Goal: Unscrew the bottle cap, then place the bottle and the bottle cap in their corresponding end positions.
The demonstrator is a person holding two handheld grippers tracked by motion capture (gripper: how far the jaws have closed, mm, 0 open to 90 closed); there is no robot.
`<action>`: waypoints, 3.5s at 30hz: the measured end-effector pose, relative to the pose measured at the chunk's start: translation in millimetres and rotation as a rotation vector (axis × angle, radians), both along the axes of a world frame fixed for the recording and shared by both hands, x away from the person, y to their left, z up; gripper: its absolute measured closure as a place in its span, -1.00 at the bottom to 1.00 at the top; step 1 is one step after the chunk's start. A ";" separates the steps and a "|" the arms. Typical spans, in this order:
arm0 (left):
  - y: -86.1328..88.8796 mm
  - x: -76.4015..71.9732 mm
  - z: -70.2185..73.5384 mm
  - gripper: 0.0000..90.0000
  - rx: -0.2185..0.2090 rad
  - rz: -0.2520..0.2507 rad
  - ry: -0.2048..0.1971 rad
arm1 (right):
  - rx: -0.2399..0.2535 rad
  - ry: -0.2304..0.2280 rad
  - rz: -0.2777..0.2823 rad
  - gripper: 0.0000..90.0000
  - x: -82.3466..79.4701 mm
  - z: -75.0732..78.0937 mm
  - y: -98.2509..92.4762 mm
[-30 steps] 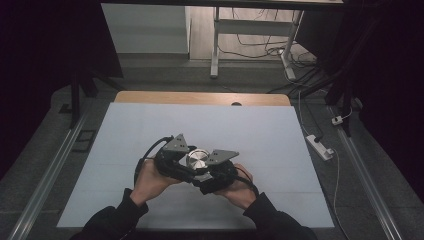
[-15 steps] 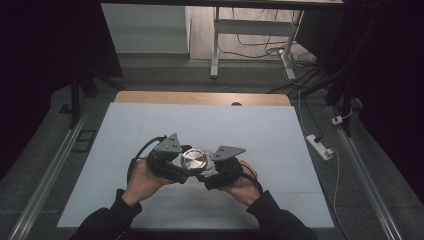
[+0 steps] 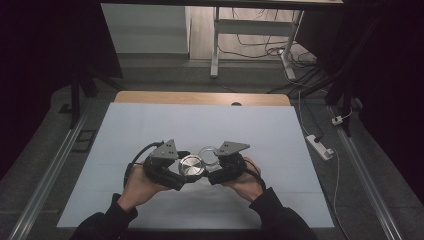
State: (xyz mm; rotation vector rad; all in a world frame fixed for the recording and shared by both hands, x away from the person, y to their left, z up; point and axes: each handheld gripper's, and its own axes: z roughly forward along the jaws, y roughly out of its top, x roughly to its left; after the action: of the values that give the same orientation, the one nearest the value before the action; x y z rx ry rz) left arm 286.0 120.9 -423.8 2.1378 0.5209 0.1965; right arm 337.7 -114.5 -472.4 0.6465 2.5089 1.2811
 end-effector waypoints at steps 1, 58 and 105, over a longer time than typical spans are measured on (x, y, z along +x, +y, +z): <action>0.0 0.0 0.0 -0.54 0.000 0.000 0.000 | 0.000 0.000 0.000 -0.66 0.0 0.0 0.0; -31.8 5.2 -81.3 -0.54 0.072 -0.039 -0.014 | -0.006 -0.019 -0.120 -0.66 75.0 -8.9 21.7; -46.7 25.3 -119.3 -0.73 0.197 -0.036 0.063 | -0.019 0.016 -0.158 -0.69 106.5 -30.5 33.1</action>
State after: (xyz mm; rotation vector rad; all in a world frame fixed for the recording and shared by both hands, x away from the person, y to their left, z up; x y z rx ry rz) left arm 311.3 74.2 -543.1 2.3498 0.5167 0.1658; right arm 444.2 -81.4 -502.9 0.8356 2.4246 1.1988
